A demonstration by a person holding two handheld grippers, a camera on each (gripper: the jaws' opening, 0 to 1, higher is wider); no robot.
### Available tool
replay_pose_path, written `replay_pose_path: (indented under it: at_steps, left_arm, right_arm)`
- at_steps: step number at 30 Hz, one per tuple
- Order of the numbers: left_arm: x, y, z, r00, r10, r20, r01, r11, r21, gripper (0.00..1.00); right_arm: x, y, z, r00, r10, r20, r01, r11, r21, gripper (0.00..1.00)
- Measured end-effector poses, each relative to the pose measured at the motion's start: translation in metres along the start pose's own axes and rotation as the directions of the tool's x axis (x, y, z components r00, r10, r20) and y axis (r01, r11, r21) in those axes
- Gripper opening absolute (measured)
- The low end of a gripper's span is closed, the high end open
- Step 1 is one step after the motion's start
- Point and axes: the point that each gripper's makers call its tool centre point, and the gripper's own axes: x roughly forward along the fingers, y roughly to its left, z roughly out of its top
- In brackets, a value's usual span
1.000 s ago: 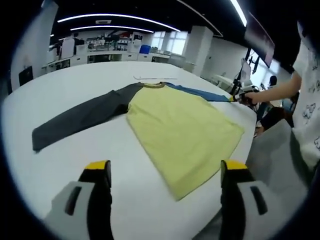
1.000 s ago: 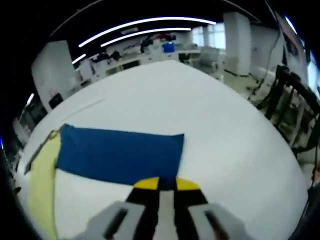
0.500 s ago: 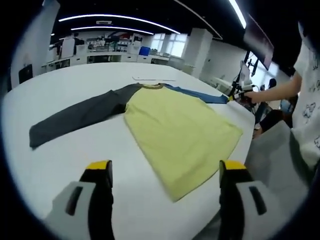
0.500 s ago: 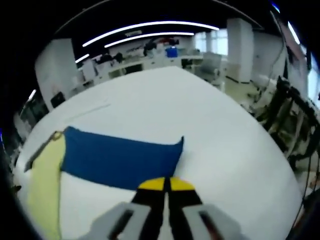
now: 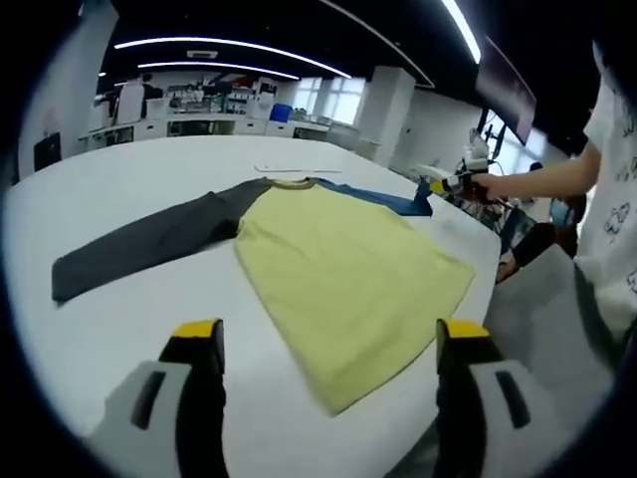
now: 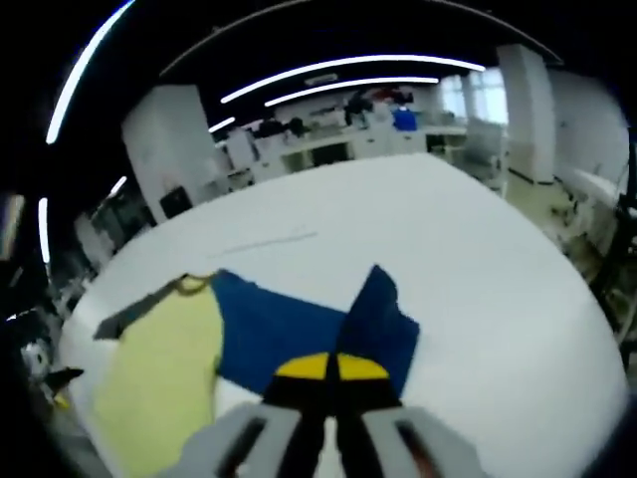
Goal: Fold the garment on the visible template until the final outline fits inside the template.
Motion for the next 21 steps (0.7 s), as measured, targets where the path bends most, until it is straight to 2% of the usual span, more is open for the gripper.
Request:
replay_pose_path:
  at_steps: [8, 11, 16, 21]
  left_arm:
    - [-0.002, -0.006, 0.001, 1.0, -0.006, 0.006, 0.006, 1.0, 0.007, 0.83]
    - [-0.001, -0.008, 0.001, 1.0, -0.01, 0.013, 0.01, 1.0, 0.001, 0.82]
    - [0.0, -0.009, 0.002, 1.0, -0.014, 0.023, 0.014, 1.0, -0.005, 0.83]
    - [0.002, -0.008, 0.001, 1.0, -0.017, 0.019, 0.017, 1.0, 0.002, 0.83]
  right_arm:
    - [0.023, 0.064, 0.008, 0.992, 0.127, 0.01, -0.127, 0.992, -0.005, 0.0]
    - [0.036, 0.093, 0.017, 0.979, 0.197, 0.047, -0.2, 0.977, 0.068, 0.0]
    - [0.051, 0.131, 0.022, 0.966, 0.252, 0.064, -0.256, 0.964, 0.074, 0.0]
    - [0.067, 0.158, 0.023, 0.955, 0.289, 0.071, -0.295, 0.951, 0.096, 0.0]
